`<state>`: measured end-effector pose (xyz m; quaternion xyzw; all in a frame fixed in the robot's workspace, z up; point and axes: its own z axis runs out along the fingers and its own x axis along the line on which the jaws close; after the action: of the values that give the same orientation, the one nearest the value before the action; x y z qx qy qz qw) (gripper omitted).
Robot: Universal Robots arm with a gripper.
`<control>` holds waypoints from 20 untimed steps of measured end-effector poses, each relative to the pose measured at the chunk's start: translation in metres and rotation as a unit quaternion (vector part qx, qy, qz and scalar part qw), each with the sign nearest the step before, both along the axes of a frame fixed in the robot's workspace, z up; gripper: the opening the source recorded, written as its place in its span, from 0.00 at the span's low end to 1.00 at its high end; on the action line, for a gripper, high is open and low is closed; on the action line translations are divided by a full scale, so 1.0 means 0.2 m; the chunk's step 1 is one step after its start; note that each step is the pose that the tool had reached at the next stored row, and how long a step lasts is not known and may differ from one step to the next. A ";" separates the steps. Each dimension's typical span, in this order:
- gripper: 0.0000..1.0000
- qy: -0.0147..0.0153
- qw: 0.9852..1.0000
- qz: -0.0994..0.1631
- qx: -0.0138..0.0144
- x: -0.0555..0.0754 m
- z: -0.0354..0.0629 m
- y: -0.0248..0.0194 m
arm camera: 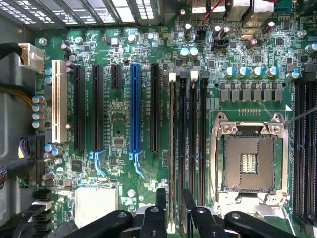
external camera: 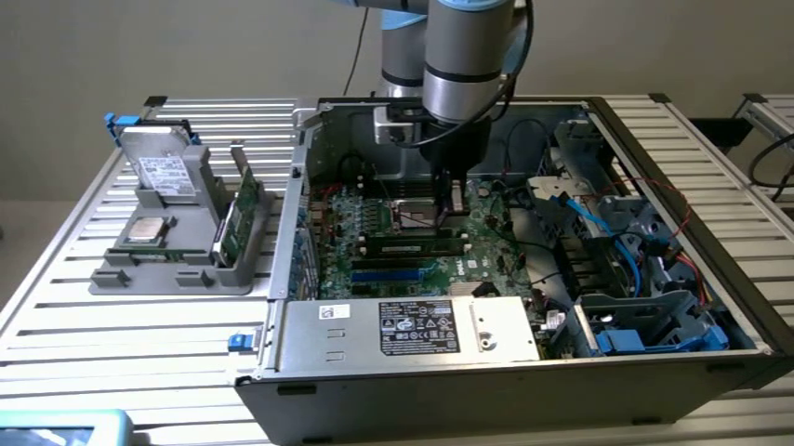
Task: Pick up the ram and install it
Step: 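Insert the ram into the slot, then press down the ram until it locks into place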
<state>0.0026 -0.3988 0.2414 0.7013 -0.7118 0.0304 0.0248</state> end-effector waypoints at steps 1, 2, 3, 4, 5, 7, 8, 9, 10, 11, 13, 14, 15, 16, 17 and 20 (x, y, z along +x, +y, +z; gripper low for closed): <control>0.26 0.000 1.000 0.000 0.000 0.01 0.003 0.000; 0.26 0.000 1.000 0.000 0.000 0.01 0.005 0.000; 0.26 0.000 1.000 0.000 0.000 0.02 0.006 0.000; 0.26 0.000 1.000 0.000 0.000 0.02 0.006 0.000; 0.26 0.000 1.000 0.000 0.000 0.02 0.007 0.000; 0.26 0.000 1.000 0.000 0.000 0.02 0.008 0.000; 0.26 0.000 1.000 0.000 0.000 0.02 0.008 0.000; 0.26 0.000 1.000 0.000 0.000 0.02 0.009 0.000; 0.26 0.000 1.000 0.000 0.000 0.02 0.009 0.000; 0.26 0.000 1.000 0.000 0.000 0.02 0.010 0.000; 0.26 0.000 1.000 0.000 0.000 0.02 0.011 0.000; 0.26 0.000 1.000 0.000 0.000 0.02 0.011 0.000; 0.26 0.000 1.000 0.000 0.000 0.02 0.011 0.000; 0.26 0.000 1.000 0.000 0.000 0.02 0.012 0.000; 0.24 0.000 1.000 0.000 0.000 0.02 0.012 0.000; 0.11 0.000 1.000 0.000 0.000 0.02 0.013 0.000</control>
<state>0.0058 -0.3988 0.2441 0.7013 -0.7118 0.0301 0.0250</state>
